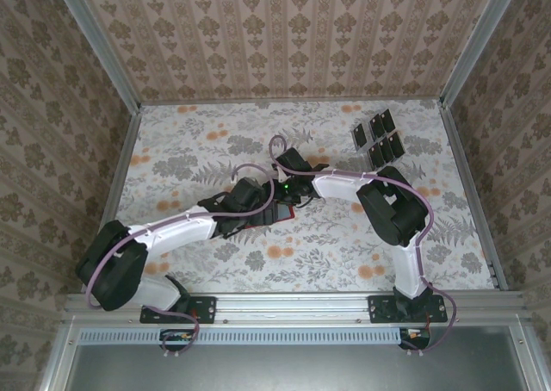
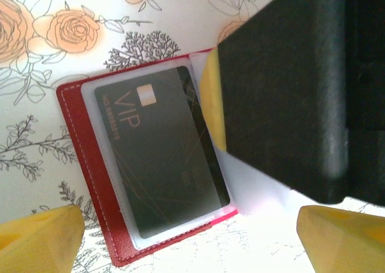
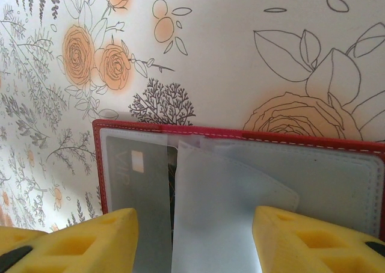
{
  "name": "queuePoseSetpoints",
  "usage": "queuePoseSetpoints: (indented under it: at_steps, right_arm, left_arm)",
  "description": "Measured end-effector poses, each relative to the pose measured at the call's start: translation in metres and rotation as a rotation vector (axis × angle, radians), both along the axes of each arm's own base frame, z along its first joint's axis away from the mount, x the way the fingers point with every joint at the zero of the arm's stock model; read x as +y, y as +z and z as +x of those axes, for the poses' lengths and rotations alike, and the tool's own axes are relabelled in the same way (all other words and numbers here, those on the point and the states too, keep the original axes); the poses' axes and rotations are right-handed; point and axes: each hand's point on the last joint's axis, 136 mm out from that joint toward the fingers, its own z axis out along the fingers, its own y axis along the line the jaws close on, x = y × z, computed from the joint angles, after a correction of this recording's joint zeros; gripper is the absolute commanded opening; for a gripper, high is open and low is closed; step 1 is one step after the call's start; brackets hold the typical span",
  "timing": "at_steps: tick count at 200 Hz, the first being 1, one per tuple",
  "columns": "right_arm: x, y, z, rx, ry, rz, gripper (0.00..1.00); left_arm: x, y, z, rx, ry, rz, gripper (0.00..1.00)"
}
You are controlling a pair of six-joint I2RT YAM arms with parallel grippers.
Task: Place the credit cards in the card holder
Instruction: Flip over the card slot on the card holder.
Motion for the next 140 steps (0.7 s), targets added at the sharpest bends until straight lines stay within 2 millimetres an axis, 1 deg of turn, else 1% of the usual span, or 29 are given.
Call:
queuePoseSetpoints:
  at_steps: [30, 50, 86, 140]
  right_arm:
    - [0.0, 0.0, 0.0, 0.0, 0.0, 0.001, 0.56]
    - [0.0, 0.0, 0.0, 0.0, 0.0, 0.001, 0.56]
    - [0.0, 0.0, 0.0, 0.002, -0.003, 0.002, 0.56]
    - [0.001, 0.0, 0.0, 0.005, -0.011, 0.008, 0.56]
  left_arm:
    - [0.002, -0.007, -0.005, 0.007, 0.007, 0.005, 1.0]
    - [0.0, -0.006, -0.001, -0.008, 0.012, -0.004, 1.0]
    - [-0.006, -0.014, 0.005, 0.001, 0.009, 0.01, 1.0]
    - [-0.014, -0.019, 0.012, -0.002, 0.0, 0.023, 1.0]
